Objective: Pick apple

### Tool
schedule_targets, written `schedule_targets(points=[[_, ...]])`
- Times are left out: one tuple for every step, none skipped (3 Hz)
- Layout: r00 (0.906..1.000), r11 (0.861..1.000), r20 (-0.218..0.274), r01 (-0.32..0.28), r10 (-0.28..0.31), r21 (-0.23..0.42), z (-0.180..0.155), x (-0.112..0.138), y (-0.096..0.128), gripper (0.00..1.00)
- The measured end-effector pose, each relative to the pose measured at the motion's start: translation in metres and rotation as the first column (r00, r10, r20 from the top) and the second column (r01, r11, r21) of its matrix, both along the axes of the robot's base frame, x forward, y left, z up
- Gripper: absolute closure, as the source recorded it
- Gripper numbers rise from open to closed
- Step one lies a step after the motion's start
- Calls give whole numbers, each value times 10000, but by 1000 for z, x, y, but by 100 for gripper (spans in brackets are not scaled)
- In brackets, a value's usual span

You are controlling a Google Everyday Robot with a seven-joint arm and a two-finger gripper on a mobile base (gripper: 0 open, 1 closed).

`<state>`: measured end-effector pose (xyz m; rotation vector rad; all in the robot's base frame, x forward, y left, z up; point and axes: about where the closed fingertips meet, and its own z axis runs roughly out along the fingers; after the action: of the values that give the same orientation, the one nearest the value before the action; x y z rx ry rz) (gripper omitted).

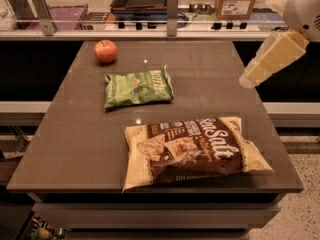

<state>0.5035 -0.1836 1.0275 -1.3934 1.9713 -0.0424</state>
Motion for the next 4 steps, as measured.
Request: schedule_targets(points=[[9975, 9979, 610, -391, 360, 518, 17, 34, 18, 0], [9925, 9928, 910, -885, 811, 809, 28, 62, 47, 0], [9933, 9827, 999, -753, 589, 1690, 32, 80, 73, 0], [9971, 9501, 656, 173, -397, 3114, 30, 85, 87, 0]])
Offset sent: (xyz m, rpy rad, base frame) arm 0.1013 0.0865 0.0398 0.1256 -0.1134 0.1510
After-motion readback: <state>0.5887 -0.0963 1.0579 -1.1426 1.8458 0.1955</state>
